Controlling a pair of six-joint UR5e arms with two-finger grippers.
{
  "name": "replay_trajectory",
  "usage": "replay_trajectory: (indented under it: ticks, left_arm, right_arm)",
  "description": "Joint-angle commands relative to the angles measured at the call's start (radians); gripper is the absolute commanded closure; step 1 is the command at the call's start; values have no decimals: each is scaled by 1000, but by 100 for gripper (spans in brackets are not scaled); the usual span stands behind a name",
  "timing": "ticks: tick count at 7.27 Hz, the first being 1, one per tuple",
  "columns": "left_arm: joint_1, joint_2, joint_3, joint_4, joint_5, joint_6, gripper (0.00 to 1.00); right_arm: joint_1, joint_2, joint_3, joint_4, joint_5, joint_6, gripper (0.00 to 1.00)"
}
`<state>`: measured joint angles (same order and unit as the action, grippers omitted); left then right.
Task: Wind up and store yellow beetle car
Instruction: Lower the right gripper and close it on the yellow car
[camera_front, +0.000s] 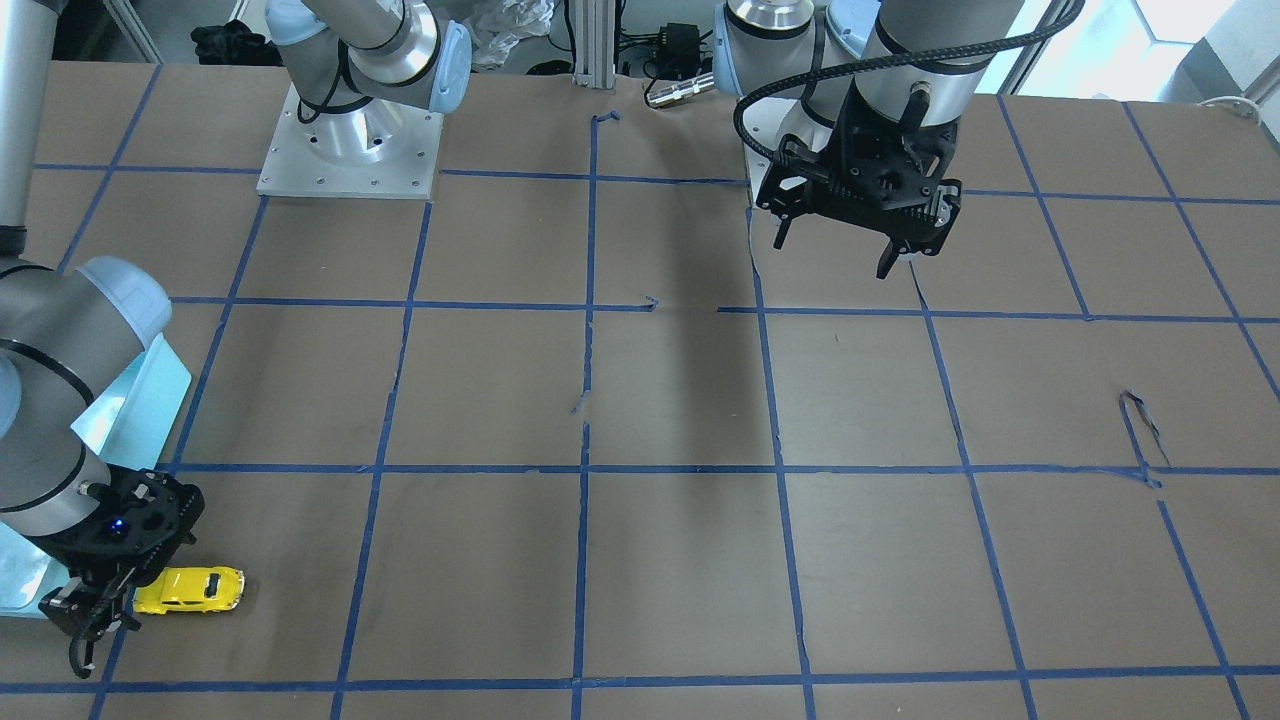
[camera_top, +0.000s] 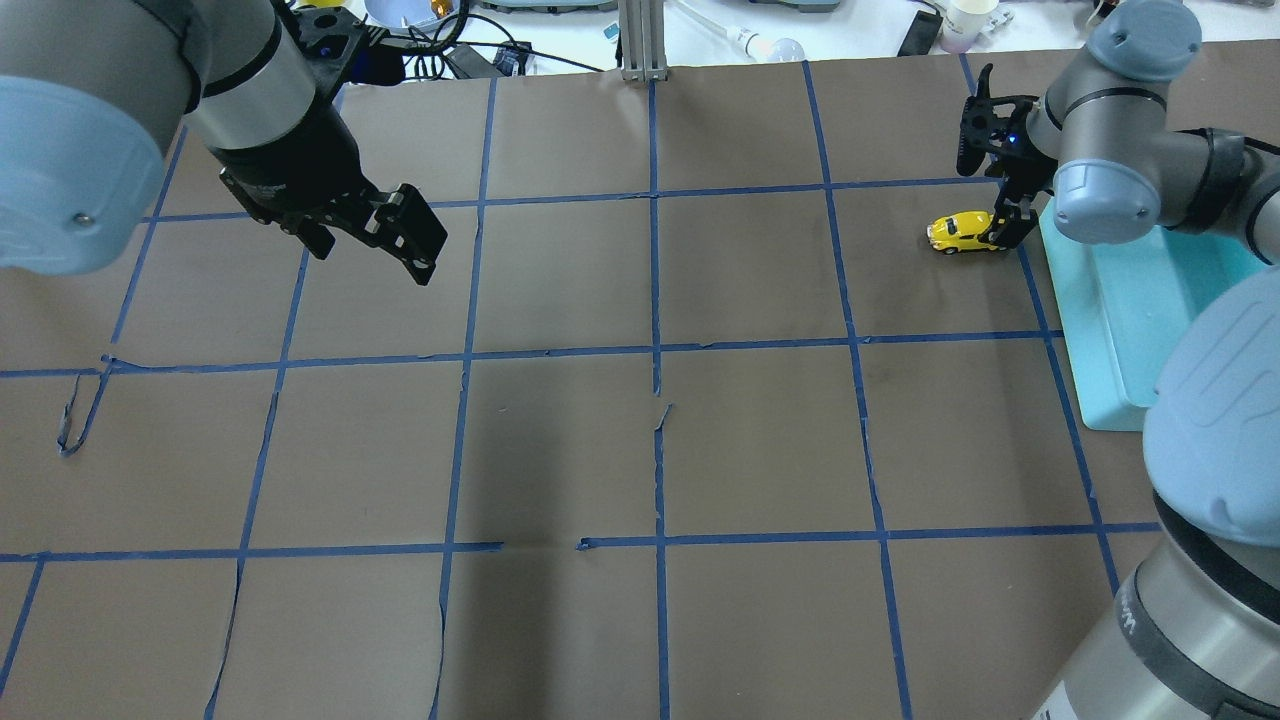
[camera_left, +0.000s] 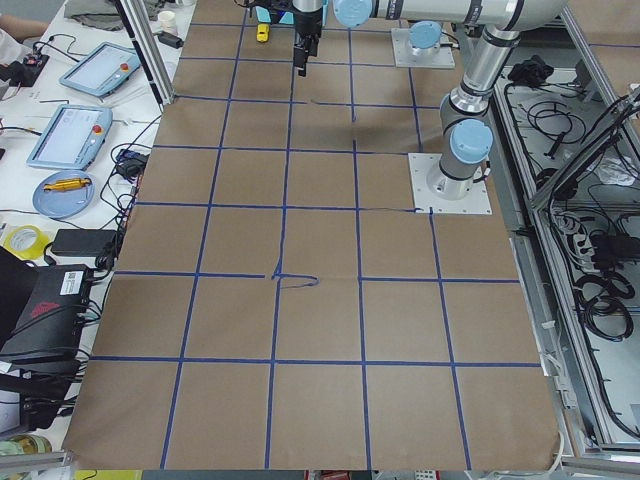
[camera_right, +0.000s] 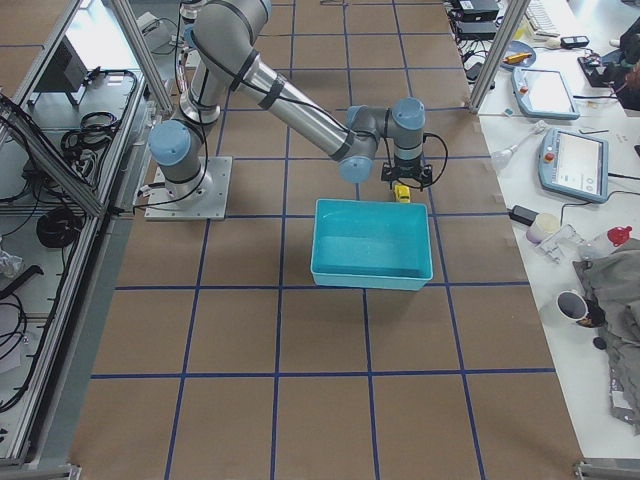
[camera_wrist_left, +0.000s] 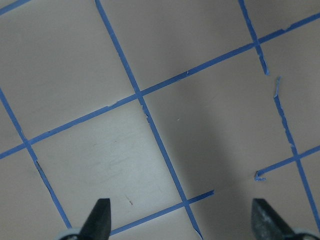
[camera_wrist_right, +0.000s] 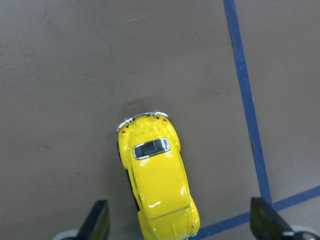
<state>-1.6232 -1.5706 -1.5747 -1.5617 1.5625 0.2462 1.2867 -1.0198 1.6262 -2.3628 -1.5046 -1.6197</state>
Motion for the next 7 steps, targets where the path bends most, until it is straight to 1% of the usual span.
replay_trajectory:
  ticks: [1, 2, 3, 4, 5, 6, 7]
  left_arm:
    - [-4, -22, 28, 3, 55, -75, 0]
    - [-4, -22, 59, 0, 83, -80, 0]
    - [-4, -20, 56, 0, 77, -93, 0]
    - [-4, -19, 47, 2, 74, -94, 0]
    - [-1, -22, 48, 3, 71, -94, 0]
    - [0, -20, 47, 3, 56, -93, 0]
    - [2, -20, 45, 3, 54, -85, 1]
  right_arm:
    - [0, 32, -12, 4, 26, -5, 1]
    - [0, 50, -17, 4, 26, -5, 1]
    - [0, 53, -11, 7, 26, -5, 1]
    - [0, 55, -6, 8, 26, -6, 13]
    - [0, 55, -6, 8, 26, -6, 45]
    - [0, 55, -6, 8, 26, -5, 70]
    - [0, 55, -6, 10, 26, -5, 86]
